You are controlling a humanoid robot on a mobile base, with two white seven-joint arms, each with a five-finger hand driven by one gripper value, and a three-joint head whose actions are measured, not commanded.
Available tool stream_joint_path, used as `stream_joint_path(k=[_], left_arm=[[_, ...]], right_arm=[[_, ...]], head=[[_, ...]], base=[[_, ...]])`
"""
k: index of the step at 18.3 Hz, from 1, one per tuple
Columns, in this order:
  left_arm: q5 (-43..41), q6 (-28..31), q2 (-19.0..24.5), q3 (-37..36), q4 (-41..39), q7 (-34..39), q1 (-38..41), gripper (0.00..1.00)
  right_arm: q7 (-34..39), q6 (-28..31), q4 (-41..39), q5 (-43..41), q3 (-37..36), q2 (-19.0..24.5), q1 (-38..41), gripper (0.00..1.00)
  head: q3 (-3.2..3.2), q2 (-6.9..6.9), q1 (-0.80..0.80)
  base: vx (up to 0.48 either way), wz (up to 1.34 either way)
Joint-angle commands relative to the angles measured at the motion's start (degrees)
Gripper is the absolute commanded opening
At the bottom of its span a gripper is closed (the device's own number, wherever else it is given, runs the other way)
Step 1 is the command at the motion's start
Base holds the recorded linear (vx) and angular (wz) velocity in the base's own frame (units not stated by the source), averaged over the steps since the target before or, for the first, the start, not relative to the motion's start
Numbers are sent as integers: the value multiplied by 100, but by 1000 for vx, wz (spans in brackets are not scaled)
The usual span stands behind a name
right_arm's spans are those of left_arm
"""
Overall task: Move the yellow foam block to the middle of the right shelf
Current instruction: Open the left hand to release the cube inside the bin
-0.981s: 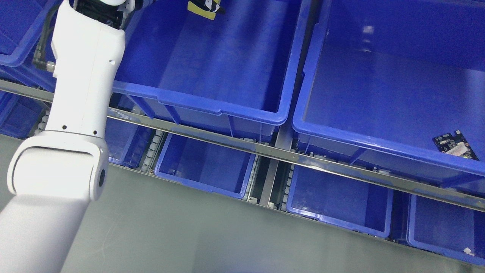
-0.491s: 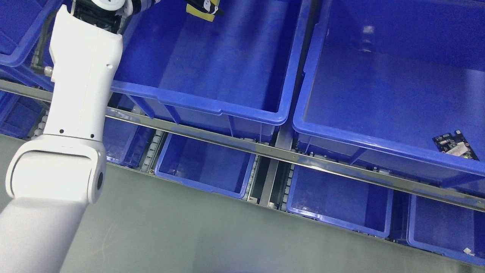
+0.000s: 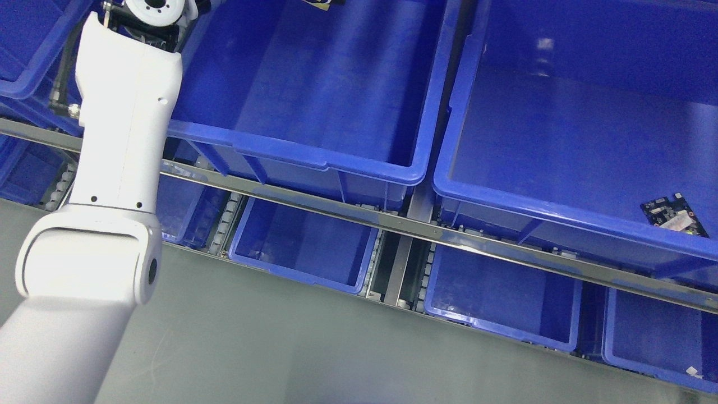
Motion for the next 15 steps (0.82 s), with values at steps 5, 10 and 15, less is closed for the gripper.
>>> stream_joint_path(k=[5, 10, 15], left_arm=[[12, 1354, -185, -217, -50, -221, -2, 100], [47, 1048, -261, 528, -111, 667, 41, 100], [-5, 1109, -261, 444, -59, 676, 120, 100]], right_arm=[[2, 2, -100, 18, 0, -100, 9, 100], [2, 2, -100, 18, 0, -100, 9, 100], [2, 2, -100, 18, 0, -100, 9, 100]], head=[[0, 0, 0], [0, 0, 0], [0, 0, 0]], base=[[0, 0], [0, 0], [0, 0]])
